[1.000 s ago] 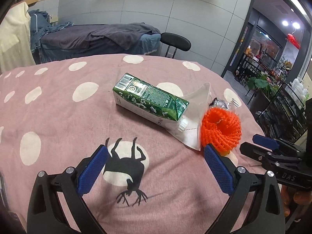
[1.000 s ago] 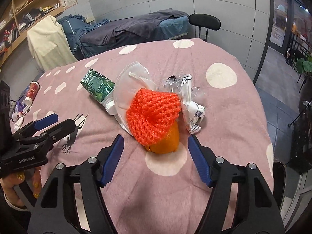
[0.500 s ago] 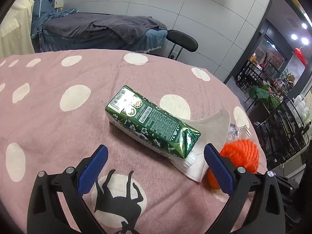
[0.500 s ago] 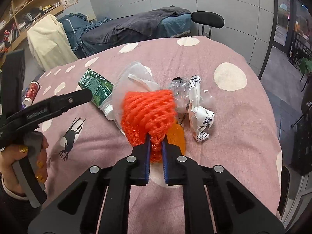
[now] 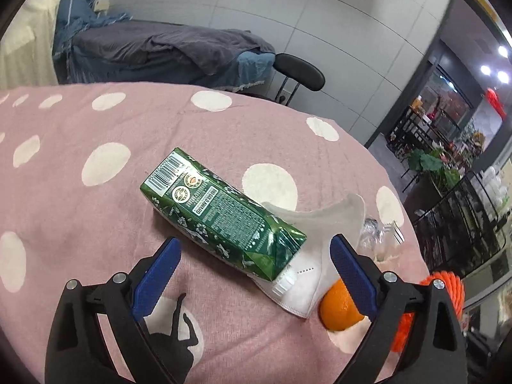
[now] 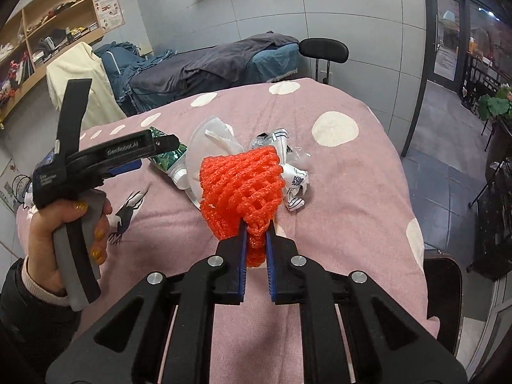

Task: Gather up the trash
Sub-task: 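Grasp the green juice carton with the left tool while the right tool grasps the orange foam net, then carry the orange foam net to the bin and open the right tool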

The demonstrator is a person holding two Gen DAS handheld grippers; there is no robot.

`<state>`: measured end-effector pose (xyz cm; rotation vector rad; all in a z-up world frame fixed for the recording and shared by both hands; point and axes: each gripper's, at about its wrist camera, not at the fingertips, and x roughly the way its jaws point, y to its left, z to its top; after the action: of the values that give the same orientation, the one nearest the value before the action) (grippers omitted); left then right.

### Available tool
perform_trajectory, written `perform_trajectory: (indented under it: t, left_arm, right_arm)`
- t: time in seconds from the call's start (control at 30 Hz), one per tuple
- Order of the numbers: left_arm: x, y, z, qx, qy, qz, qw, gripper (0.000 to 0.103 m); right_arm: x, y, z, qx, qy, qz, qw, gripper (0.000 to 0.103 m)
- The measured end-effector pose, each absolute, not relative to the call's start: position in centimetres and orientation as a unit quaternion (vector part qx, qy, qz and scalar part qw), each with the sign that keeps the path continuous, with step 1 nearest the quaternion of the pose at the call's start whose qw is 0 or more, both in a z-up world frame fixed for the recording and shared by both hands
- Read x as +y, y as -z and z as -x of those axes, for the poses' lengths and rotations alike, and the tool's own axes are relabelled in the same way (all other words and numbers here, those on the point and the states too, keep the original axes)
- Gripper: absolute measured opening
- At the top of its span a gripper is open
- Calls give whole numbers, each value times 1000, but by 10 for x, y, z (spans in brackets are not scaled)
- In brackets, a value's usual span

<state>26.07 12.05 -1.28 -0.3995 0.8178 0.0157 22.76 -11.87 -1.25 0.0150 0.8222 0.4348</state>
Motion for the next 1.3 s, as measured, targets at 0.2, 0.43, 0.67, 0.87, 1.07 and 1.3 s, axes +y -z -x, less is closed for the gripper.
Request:
perform_trajectory:
  t: [0.2, 0.43, 0.67, 0.87, 1.07, 1.3]
  left_arm:
    - [127, 18, -292, 424, -26, 224, 877, 91]
    - [130, 39, -324, 466, -45, 192, 862, 69]
    - [123, 32, -307, 448, -25, 177, 876, 56]
    - [114, 9, -269, 404, -16, 151, 902, 48]
    - [109, -8, -225, 369, 4, 161, 916, 47]
    - [75, -32, -184, 324, 46, 145, 934, 48]
  right_arm:
    - [-122, 17, -224, 399, -205, -5, 894, 11]
    - [-128, 15, -215, 395, -209, -16, 894, 11]
    - [-135, 16, -213, 393, -203, -26, 897, 11]
    - [-142, 14, -205, 381, -196, -30, 903, 11]
    - [-160, 14, -195, 376, -185, -46, 907, 11]
    - [-196, 14, -182, 369, -154, -65, 914, 11]
